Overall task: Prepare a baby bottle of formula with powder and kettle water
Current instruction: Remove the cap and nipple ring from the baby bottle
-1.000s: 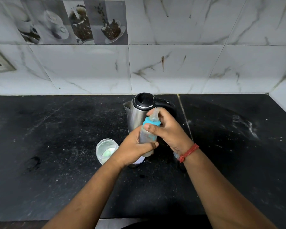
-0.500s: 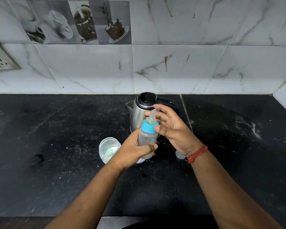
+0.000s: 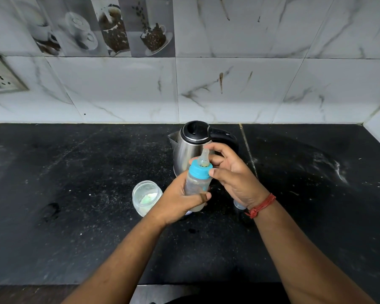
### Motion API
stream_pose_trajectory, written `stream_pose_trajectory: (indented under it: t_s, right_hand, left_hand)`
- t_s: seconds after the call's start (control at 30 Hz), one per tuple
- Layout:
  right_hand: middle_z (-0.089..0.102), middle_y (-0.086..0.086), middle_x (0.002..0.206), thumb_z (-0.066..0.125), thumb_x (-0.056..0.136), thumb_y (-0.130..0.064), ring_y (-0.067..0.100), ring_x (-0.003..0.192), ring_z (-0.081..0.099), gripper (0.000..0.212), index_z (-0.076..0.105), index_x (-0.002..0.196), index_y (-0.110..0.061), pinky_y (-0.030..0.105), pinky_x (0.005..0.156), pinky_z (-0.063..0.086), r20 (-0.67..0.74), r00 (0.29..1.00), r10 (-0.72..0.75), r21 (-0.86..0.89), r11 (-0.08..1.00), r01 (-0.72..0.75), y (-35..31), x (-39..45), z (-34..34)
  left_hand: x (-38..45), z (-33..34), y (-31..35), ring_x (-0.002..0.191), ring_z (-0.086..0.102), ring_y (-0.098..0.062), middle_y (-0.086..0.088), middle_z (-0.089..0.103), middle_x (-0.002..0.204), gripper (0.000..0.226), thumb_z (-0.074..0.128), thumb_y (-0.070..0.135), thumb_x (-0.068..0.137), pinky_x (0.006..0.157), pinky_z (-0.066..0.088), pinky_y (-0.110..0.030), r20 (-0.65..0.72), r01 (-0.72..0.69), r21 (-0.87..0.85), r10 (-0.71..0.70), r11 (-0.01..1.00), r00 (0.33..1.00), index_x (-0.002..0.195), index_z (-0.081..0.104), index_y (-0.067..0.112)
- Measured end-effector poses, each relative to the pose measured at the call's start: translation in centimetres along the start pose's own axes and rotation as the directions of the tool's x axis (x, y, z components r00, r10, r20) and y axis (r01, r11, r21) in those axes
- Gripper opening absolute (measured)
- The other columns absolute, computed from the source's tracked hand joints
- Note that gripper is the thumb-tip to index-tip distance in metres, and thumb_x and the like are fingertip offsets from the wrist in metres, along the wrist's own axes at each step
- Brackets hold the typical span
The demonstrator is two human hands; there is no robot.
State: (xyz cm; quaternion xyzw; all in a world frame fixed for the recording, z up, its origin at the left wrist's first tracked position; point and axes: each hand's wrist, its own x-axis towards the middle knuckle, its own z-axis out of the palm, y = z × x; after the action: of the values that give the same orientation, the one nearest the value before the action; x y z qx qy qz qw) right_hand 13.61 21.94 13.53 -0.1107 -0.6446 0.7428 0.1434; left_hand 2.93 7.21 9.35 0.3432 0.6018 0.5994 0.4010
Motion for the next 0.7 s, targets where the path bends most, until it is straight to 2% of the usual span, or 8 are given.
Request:
stream_pose_trajectory:
  t_s: [0.07,0.13,0.2,0.27,0.4,0.5,0.6,0.7]
  right_hand:
    - [0.062,0.023,0.137,0.057,0.087,-0.002,0.032,0.126,0.059,0.060,0.040,0.145,-0.013,0.044,0.104,0.048,0.024,1.000,0.003,0.014,1.000,-0.003,0.00,-0.11,0.05]
    - [0.058,0.019,0.141,0.065,0.086,-0.012,0.026,0.128,0.057,0.068,0.039,0.148,-0.015,0.041,0.106,0.048,0.014,1.000,-0.011,-0.030,0.999,0.012,-0.03,-0.17,0.21]
    - [0.056,0.017,0.136,0.073,0.081,-0.024,0.010,0.121,0.058,0.070,0.044,0.144,-0.020,0.034,0.103,0.050,-0.019,0.999,-0.027,-0.134,0.991,0.024,-0.06,-0.12,0.42]
    - [0.055,0.010,0.127,0.078,0.077,-0.032,0.002,0.113,0.060,0.068,0.048,0.138,-0.026,0.032,0.099,0.052,-0.039,0.999,-0.034,-0.204,0.979,0.025,-0.07,0.02,0.68]
    - [0.062,0.003,0.120,0.080,0.073,-0.033,0.008,0.109,0.063,0.065,0.050,0.131,-0.031,0.038,0.099,0.054,-0.062,0.997,-0.037,-0.181,0.983,0.025,0.46,0.24,0.72]
    - [0.063,0.011,0.124,0.072,0.078,-0.018,0.013,0.107,0.063,0.062,0.048,0.134,-0.024,0.034,0.091,0.054,-0.055,0.998,-0.023,-0.064,0.998,0.019,0.67,0.29,0.61]
    - [0.062,0.020,0.136,0.057,0.084,-0.002,0.026,0.122,0.060,0.064,0.040,0.145,-0.015,0.041,0.101,0.051,-0.028,1.000,-0.013,-0.031,0.999,0.012,0.66,0.19,0.42]
    - [0.059,0.019,0.138,0.067,0.083,-0.011,0.022,0.124,0.058,0.070,0.039,0.147,-0.015,0.041,0.105,0.050,-0.036,0.999,-0.027,-0.078,0.997,0.024,0.51,0.20,0.53]
  left_hand:
    - [-0.06,0.04,0.03,0.094,0.060,-0.019,-0.002,0.065,0.099,0.051,0.082,0.031,0.074,0.090,0.051,-0.046,0.012,0.000,-0.001,0.000,1.000,1.000,0.120,0.060,0.021]
    - [-0.03,-0.01,0.01,0.093,0.060,-0.020,-0.001,0.066,0.098,0.052,0.082,0.031,0.074,0.090,0.052,-0.049,0.010,-0.001,-0.006,0.001,1.000,1.000,0.120,0.060,0.020]
    - [0.02,-0.09,0.11,0.097,0.063,-0.017,0.003,0.070,0.102,0.053,0.082,0.029,0.075,0.097,0.053,-0.053,0.010,-0.006,-0.007,0.006,1.000,1.000,0.123,0.060,0.020]
    - [0.02,-0.17,0.19,0.103,0.066,-0.019,0.000,0.071,0.109,0.056,0.081,0.027,0.076,0.102,0.051,-0.057,0.012,-0.011,0.000,0.011,1.000,1.000,0.127,0.060,0.019]
    - [0.07,-0.40,-0.10,0.105,0.066,-0.022,-0.008,0.071,0.112,0.058,0.082,0.028,0.077,0.104,0.051,-0.061,-0.009,0.001,0.002,-0.001,1.000,1.000,0.129,0.059,0.019]
    - [0.14,-0.47,-0.27,0.096,0.064,-0.023,-0.003,0.069,0.102,0.055,0.084,0.028,0.076,0.100,0.048,-0.070,-0.015,0.017,-0.006,-0.017,1.000,1.000,0.125,0.061,0.020]
    - [0.15,-0.50,-0.22,0.093,0.063,-0.020,0.002,0.069,0.097,0.051,0.083,0.028,0.075,0.098,0.048,-0.067,-0.014,0.018,-0.008,-0.018,1.000,1.000,0.120,0.061,0.022]
    - [0.18,-0.46,-0.07,0.092,0.063,-0.018,0.003,0.069,0.097,0.049,0.083,0.025,0.076,0.098,0.050,-0.064,-0.003,0.013,-0.006,-0.013,1.000,1.000,0.121,0.061,0.022]
